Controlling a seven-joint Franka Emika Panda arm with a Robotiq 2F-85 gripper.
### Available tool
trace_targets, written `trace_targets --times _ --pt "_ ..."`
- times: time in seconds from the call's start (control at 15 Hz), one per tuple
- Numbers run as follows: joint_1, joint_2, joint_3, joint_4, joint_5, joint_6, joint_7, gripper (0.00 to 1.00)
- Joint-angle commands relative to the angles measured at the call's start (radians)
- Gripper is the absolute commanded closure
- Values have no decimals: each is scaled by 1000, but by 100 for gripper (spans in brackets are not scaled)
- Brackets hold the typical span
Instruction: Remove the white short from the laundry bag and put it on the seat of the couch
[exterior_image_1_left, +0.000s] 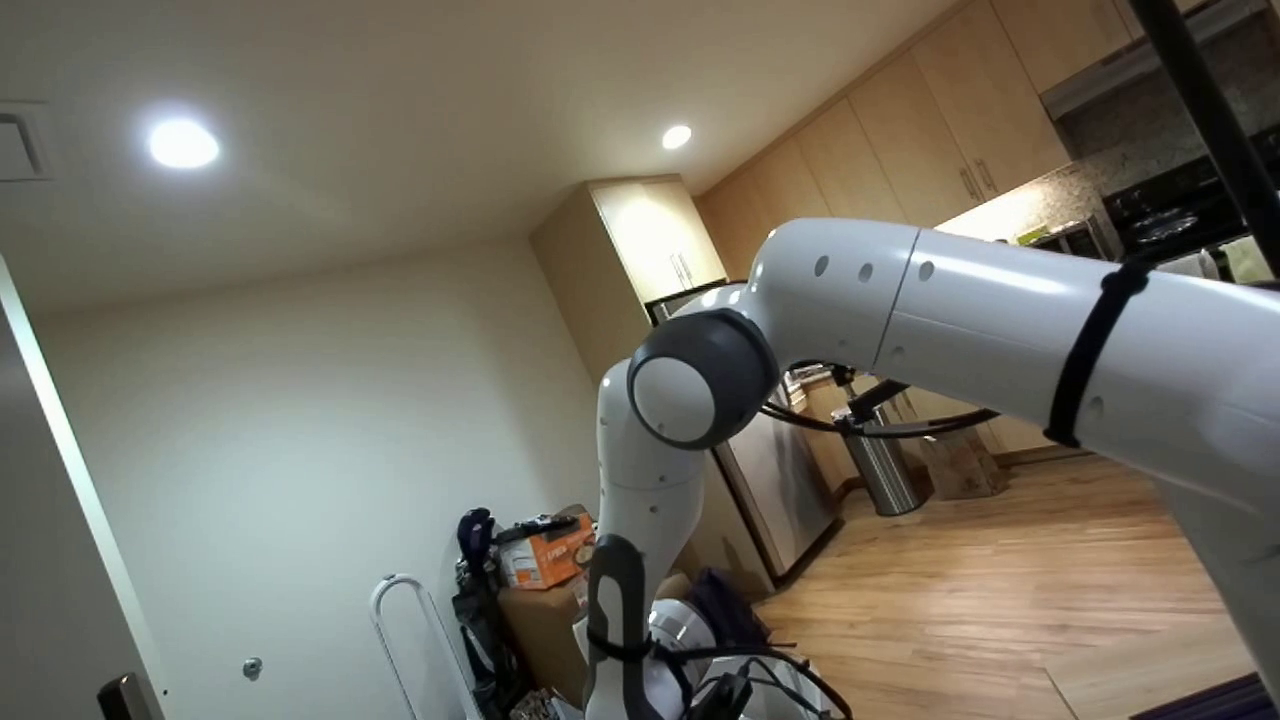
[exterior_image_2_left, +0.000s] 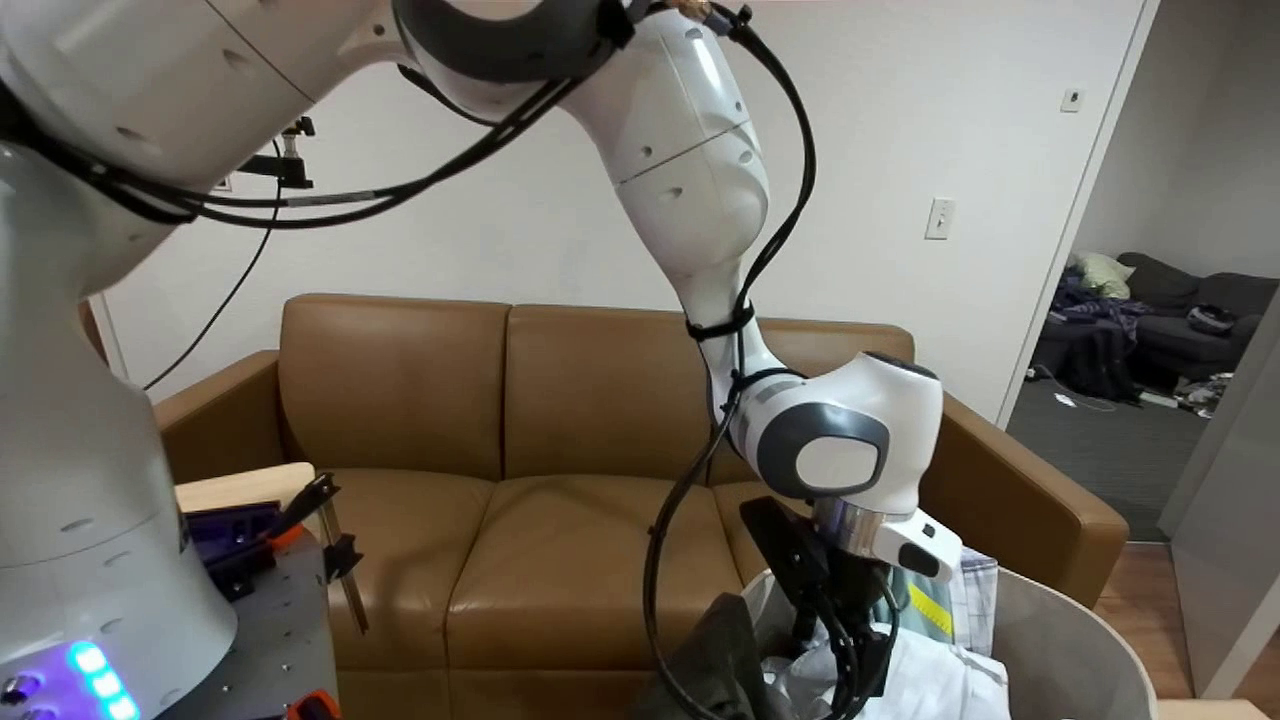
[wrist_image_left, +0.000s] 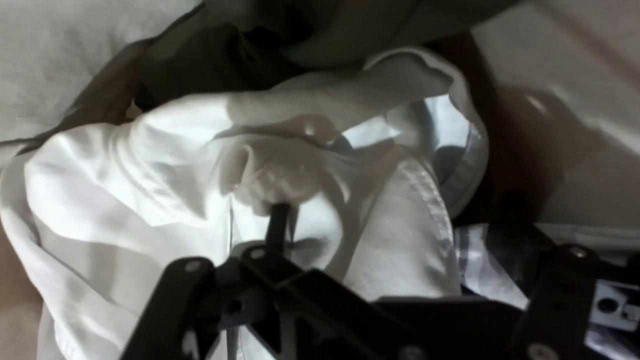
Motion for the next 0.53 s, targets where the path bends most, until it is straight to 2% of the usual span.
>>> trace_targets --times 0.0,0.07,0.13,0.47 --pt "20 62 -29 63 -1 48 78 0" --pt "27 71 -40 73 -4 50 100 25" --pt "30 77 -45 80 -6 47 109 26" --pt "5 7 -69 36 -9 23 85 59"
